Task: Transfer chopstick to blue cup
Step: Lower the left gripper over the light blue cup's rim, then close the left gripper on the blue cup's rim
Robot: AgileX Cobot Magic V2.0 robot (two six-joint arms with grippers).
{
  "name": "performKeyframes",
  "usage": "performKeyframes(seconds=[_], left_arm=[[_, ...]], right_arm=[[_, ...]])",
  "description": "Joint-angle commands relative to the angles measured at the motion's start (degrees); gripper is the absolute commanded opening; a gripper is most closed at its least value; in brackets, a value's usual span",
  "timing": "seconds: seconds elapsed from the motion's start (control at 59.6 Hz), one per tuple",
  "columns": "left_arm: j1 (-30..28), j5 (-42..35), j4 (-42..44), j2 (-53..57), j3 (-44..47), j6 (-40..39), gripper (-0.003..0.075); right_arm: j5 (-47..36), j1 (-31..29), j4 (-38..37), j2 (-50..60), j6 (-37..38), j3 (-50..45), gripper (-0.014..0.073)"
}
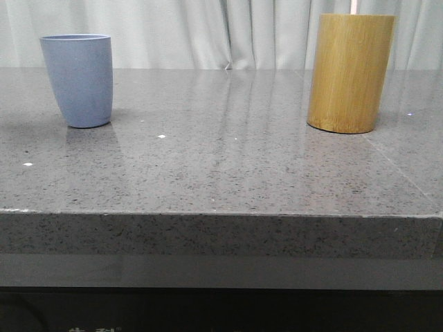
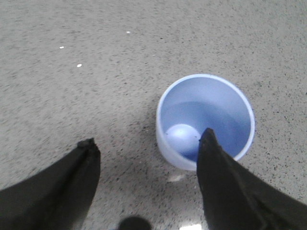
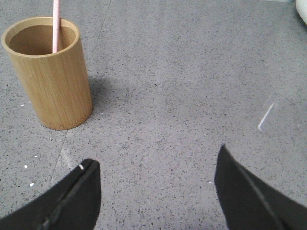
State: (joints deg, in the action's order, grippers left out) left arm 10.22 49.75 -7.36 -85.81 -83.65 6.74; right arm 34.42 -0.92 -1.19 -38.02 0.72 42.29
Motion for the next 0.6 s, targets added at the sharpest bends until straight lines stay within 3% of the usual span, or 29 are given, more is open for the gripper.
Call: performKeyframes(seconds=[0.0, 0.302, 0.453, 0.587], left_arm=[[1.05, -0.55, -1.06, -1.18, -4.60, 0.35, 0.0428], [1.03, 4.65, 0.33, -10.51, -12.22, 0.35, 0.0412], [1.03, 5.15, 0.33, -13.75, -14.80, 0.25, 0.0352], [1.03, 5.42, 0.33, -14.30, -15.27, 0.25, 0.0235]], right_arm=[[-4.30, 0.00, -0.32, -0.10, 0.05, 1.96, 0.0517], [-4.35, 0.00, -0.32, -0.10, 0.05, 1.96, 0.0517], [-4.35, 0.00, -0.32, -0.10, 0.05, 1.96, 0.0517], [-4.35, 0.00, -0.32, -0.10, 0.05, 1.96, 0.0517]])
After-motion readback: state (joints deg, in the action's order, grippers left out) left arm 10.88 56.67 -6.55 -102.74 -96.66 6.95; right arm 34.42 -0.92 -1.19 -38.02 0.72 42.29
